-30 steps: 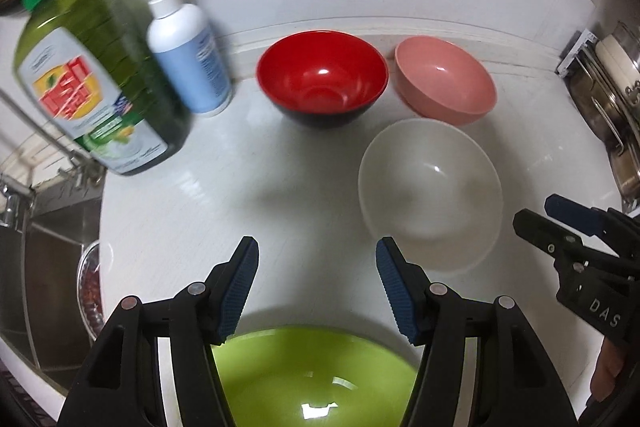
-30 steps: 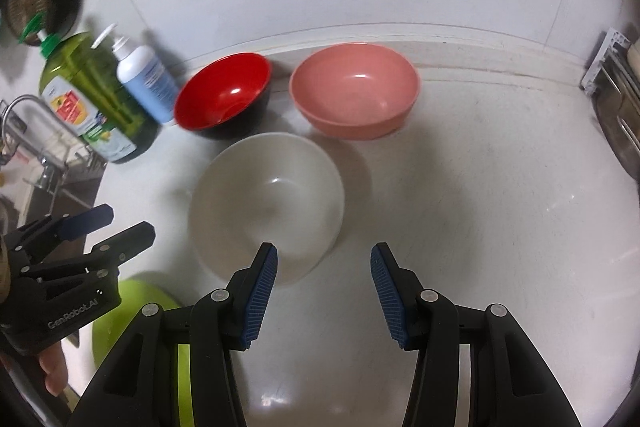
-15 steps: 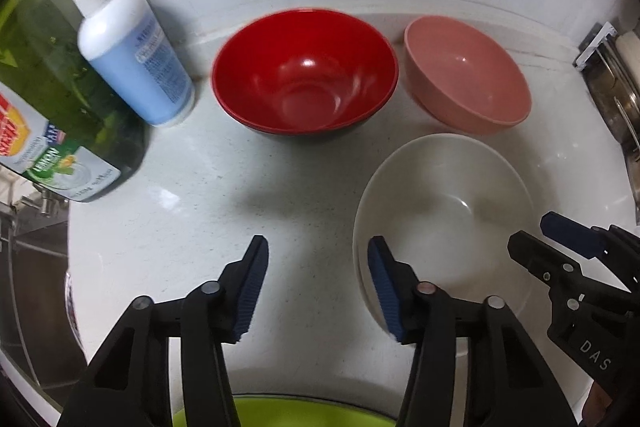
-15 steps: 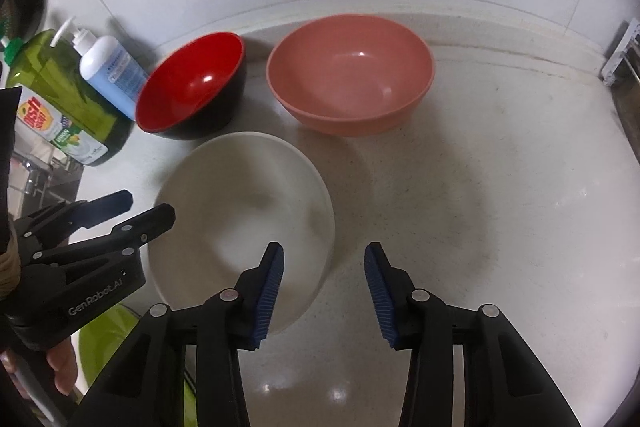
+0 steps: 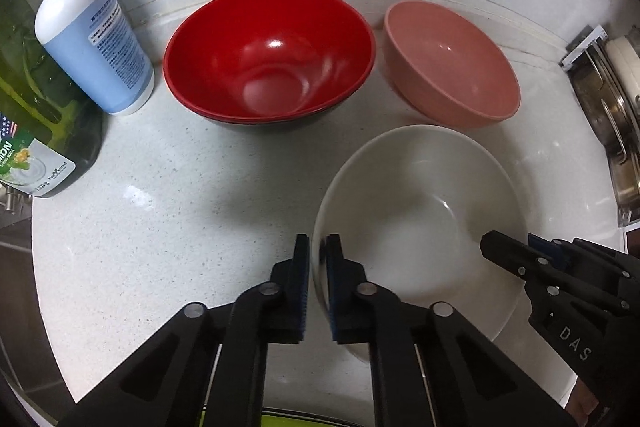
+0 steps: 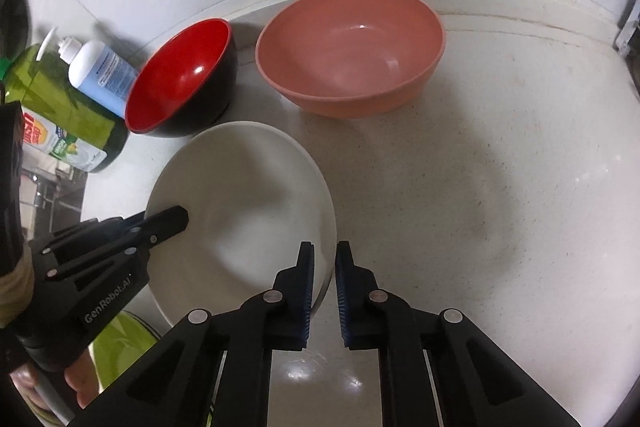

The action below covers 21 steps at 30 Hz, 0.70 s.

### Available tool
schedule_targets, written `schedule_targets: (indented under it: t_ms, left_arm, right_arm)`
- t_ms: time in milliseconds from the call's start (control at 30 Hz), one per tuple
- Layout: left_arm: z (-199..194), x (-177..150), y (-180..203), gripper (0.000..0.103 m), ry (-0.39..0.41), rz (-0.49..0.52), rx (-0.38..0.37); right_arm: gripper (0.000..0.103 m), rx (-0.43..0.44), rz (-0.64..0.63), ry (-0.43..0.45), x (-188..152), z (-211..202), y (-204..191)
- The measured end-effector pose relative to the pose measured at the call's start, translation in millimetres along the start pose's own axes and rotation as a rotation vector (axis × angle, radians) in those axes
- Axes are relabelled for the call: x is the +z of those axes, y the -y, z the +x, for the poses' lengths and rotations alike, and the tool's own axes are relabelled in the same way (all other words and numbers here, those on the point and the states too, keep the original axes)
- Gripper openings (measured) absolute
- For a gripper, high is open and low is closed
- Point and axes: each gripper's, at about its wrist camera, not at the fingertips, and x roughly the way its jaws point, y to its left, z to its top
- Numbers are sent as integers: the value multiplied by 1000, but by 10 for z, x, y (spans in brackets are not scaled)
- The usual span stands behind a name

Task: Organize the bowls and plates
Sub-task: 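Close both tools on the white bowl rim, then lift the white bowl with both tools and carry it beside the plate stack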

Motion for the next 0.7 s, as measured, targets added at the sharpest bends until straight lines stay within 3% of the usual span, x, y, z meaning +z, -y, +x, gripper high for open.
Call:
schedule_targets:
  t_ms: [400,700]
  left_arm:
    - [-338,-143,169,8,35,5,-29]
    - [-723,-443,503,8,88,62,-70]
  right_arm:
    - [10,-14,5,45,-128,-373,52]
    - [10,-39,24,86,-473,-841,207]
